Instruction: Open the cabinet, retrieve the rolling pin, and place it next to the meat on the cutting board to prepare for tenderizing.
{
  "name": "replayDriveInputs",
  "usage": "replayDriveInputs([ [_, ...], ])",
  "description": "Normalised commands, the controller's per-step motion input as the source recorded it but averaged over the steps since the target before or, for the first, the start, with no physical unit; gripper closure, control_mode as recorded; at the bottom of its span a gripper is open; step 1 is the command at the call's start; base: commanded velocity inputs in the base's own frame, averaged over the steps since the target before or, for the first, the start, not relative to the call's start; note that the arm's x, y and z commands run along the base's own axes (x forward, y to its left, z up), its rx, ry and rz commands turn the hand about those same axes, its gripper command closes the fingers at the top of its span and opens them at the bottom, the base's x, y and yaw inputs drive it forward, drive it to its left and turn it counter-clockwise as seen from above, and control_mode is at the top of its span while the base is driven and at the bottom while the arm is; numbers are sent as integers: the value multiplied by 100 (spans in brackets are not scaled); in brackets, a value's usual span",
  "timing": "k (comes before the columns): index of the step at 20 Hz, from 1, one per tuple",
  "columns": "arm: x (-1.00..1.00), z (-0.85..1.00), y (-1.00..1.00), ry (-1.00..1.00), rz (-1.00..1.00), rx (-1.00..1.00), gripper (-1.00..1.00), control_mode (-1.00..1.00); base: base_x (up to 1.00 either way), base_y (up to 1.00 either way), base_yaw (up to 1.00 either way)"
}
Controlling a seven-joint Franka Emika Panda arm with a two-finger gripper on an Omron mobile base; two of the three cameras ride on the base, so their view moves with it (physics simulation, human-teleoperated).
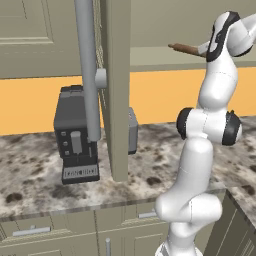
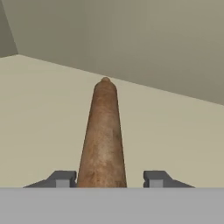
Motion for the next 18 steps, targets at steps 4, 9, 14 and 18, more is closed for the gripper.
replayDriveInputs([
  [4,0,-21,2,1,5,0,100,-100,0,0,0],
  [9,-4,-10,0,-6,0,0,100,-100,0,0,0],
  [14,-44,1,0,-18,0,0,100,-100,0,0,0],
  [18,-74,9,0,-22,0,0,100,-100,0,0,0],
])
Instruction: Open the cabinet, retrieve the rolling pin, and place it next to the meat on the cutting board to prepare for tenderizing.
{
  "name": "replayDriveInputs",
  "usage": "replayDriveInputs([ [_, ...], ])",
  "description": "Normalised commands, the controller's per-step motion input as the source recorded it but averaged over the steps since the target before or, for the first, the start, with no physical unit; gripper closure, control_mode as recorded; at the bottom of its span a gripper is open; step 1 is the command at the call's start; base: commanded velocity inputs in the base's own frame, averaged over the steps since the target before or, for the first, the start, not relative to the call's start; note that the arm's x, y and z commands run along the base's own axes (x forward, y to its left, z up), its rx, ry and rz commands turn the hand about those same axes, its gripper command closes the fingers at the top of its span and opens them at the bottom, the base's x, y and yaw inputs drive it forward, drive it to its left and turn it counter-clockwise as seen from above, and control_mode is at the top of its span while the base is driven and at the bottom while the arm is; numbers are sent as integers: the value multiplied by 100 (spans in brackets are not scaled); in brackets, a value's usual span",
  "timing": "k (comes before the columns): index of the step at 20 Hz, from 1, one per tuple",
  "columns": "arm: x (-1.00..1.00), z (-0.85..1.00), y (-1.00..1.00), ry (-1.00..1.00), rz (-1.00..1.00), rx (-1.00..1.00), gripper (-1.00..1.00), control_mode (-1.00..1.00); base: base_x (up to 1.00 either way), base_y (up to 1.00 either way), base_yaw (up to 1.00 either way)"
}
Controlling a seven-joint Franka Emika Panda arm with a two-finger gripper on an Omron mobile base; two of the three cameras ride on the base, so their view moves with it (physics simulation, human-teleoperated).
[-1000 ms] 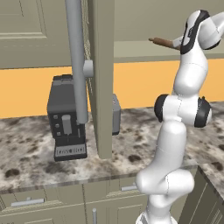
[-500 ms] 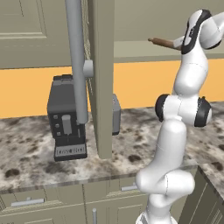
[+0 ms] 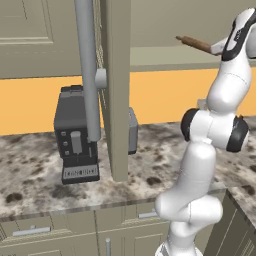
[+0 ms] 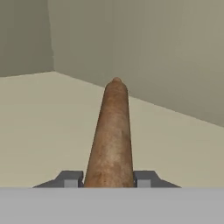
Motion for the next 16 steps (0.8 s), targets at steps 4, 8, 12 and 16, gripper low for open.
replayDriveInputs([
  [4,-87,18,0,-21,0,0,100,-100,0,0,0],
  [8,-80,28,4,-15,0,0,100,-100,0,0,0],
  [12,-90,22,20,-9,-1,0,100,-100,0,0,0],
  [16,-91,3,39,-4,0,0,100,-100,0,0,0],
])
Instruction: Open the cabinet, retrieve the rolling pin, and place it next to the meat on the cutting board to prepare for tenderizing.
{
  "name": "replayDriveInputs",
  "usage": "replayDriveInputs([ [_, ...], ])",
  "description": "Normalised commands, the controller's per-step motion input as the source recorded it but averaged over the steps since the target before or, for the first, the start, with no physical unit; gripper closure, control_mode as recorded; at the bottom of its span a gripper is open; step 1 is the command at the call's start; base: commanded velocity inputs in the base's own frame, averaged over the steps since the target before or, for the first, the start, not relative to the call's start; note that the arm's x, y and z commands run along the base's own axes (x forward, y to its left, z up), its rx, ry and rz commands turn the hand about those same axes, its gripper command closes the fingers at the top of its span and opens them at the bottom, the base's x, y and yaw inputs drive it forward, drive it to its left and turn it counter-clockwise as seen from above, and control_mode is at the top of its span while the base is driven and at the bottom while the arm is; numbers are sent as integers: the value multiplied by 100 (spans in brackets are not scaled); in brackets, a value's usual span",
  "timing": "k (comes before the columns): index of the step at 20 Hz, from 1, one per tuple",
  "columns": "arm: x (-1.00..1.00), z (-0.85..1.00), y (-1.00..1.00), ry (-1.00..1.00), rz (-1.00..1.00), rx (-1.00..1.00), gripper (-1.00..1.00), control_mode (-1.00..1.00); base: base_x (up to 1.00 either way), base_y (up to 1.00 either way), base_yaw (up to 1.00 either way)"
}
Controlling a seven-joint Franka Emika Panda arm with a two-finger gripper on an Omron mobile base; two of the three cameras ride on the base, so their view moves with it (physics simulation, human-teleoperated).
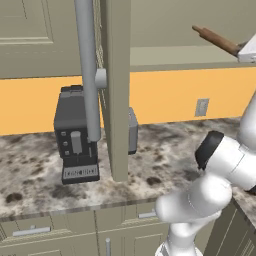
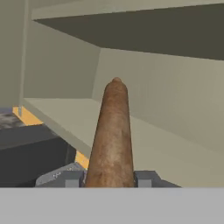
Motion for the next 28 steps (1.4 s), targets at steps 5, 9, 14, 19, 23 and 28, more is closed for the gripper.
replayDriveInputs([
  [5,-96,0,52,-2,0,0,100,-100,0,0,0],
  [9,-95,0,58,-1,0,0,100,-100,0,0,0],
  [14,-91,0,60,-1,0,0,100,-100,0,0,0],
  [19,-92,0,46,-2,-1,0,100,-100,0,0,0],
  [23,-85,0,16,-2,-2,0,100,-100,0,0,0],
  [28,-38,0,3,1,-4,0,100,-100,0,0,0],
])
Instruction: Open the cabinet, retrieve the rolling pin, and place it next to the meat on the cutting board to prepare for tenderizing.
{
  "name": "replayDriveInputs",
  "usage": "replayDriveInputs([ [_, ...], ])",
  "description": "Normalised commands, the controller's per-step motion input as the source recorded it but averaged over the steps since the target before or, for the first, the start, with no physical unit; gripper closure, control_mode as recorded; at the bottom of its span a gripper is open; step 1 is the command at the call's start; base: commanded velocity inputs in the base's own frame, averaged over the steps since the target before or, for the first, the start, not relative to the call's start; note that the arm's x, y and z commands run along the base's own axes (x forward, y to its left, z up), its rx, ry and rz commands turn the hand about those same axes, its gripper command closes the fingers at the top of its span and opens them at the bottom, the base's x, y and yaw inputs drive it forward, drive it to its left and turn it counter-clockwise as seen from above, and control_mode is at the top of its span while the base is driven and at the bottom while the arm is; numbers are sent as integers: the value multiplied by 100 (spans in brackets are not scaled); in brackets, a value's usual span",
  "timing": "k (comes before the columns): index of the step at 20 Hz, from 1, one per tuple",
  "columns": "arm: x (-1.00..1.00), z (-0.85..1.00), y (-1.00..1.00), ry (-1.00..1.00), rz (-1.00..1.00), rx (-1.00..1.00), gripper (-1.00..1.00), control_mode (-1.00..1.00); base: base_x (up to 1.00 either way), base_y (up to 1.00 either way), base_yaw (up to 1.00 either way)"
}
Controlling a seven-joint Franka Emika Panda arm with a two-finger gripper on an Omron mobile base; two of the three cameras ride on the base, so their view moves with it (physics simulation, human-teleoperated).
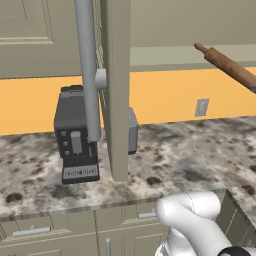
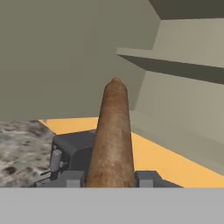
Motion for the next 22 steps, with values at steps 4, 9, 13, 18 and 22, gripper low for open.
replayDriveInputs([
  [4,0,0,0,0,0,0,100,-100,0,0,0],
  [9,-6,-2,0,0,0,0,100,100,-45,0,-2],
  [13,0,0,0,0,0,0,100,100,-99,3,-3],
  [18,0,0,0,0,0,0,100,100,-100,15,-1],
  [22,0,0,0,0,0,0,100,100,-94,25,-1],
])
